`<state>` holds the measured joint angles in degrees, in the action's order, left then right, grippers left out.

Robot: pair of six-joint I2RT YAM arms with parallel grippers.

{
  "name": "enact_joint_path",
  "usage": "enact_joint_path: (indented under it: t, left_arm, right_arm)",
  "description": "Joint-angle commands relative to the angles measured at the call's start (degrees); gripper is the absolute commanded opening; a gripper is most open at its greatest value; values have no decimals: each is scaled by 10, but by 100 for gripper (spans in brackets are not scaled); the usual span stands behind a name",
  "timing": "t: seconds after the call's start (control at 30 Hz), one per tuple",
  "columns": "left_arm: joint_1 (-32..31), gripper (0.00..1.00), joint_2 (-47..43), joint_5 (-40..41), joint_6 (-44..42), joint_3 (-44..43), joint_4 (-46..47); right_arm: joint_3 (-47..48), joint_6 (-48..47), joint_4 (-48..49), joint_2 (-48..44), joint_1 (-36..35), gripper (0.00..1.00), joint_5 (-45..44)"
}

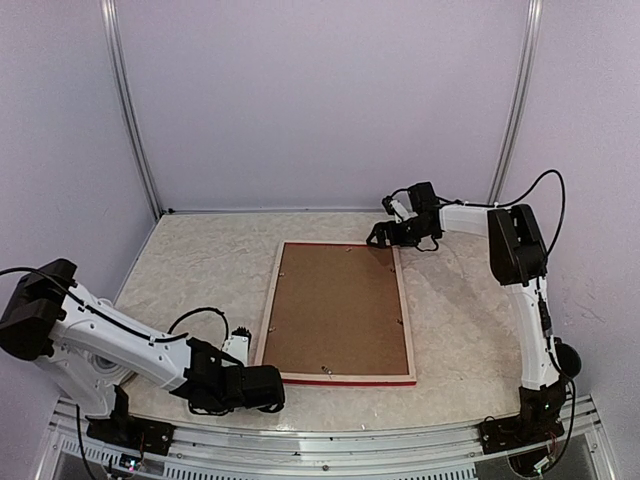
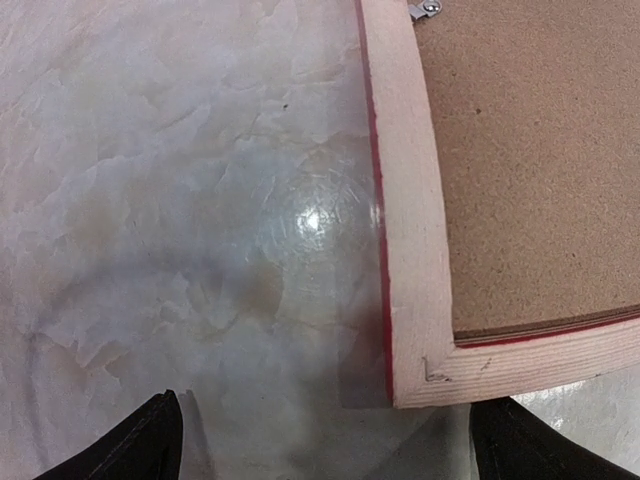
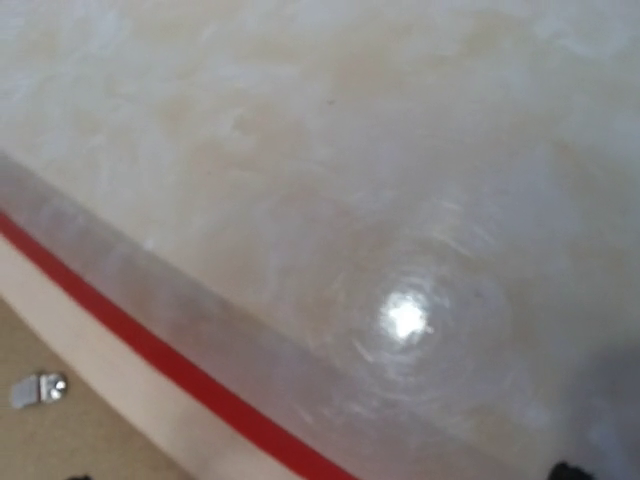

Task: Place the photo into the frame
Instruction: Rotate the photo frame at the center of the board.

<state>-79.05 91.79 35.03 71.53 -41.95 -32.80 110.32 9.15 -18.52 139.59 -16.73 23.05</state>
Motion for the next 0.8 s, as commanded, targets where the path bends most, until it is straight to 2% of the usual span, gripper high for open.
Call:
enact_joint_path:
  t: [0.0,0.27,0.5,0.77]
  left_arm:
    - [21,99,-8,-4,-16,16,-6]
    - [81,99,-18,-6,-36,36,21]
    - [142,99,-33,-19,-75,44,63]
    - [184,99,-51,-36,-101,66,97]
  right_arm:
    - [-51,-12,8,-4,6,99,51]
    - [-204,27,89,-101,5,99,73]
    - [-296,33,106,-159,6,99,65]
    - [-399,53,146,-220,5,99,60]
